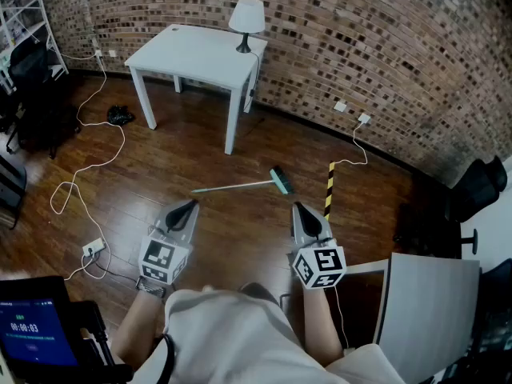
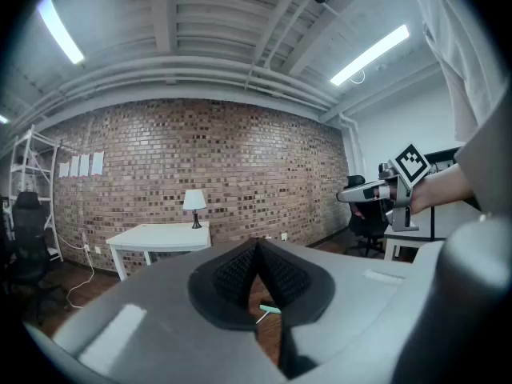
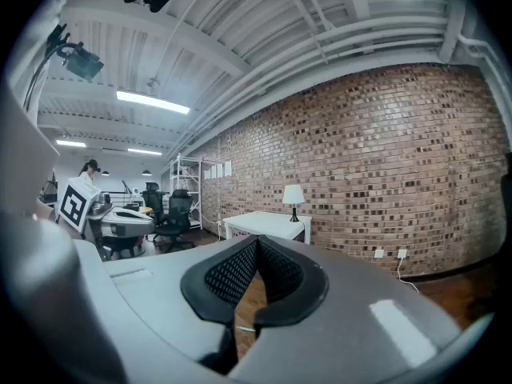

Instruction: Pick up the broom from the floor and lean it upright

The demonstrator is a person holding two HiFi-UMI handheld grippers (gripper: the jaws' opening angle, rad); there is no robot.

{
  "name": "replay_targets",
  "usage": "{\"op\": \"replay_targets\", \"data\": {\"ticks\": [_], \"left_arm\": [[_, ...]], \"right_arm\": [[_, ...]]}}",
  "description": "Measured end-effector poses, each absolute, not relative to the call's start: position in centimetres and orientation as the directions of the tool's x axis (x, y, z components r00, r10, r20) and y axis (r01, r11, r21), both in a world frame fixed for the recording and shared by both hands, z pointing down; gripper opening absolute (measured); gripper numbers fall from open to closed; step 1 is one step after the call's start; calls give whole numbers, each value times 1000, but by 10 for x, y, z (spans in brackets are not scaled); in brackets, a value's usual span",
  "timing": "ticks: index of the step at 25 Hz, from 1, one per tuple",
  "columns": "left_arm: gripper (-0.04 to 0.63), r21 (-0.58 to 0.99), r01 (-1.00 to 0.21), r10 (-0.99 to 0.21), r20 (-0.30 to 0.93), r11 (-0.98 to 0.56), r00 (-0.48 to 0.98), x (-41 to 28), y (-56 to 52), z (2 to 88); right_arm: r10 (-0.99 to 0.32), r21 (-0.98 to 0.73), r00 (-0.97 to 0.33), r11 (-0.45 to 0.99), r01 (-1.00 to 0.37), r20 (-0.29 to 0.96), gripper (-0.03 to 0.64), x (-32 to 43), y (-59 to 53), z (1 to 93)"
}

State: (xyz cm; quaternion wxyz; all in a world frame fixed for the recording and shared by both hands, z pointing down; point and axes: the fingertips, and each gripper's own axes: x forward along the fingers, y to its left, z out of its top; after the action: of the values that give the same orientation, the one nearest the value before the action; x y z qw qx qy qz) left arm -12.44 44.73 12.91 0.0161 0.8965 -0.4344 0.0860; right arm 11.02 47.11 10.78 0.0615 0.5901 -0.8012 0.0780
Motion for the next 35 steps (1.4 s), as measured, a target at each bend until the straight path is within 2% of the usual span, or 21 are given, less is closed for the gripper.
{"op": "replay_targets", "data": {"ticks": [11,21,27,35], "left_arm": [[0,-48,-786,-779,179,-616,600,-128,400,149],[0,-29,-799,-792,155,-601,590,-63,271,150],[0,-66,-861,-859,145,-504,491,-29,193,136],[0,-46,-885,-880,146,-463,452,-31,141,137]], "right_arm": [[-933,-77,-318,309,-948,171,12,118,424,127],[-888,-59,-425,422,-905,174,12,172,277,133],[-851,-49,-490,490,-870,188,12,209,198,129],[-841,-114,-495,482,-869,218,11,218,144,139]]}}
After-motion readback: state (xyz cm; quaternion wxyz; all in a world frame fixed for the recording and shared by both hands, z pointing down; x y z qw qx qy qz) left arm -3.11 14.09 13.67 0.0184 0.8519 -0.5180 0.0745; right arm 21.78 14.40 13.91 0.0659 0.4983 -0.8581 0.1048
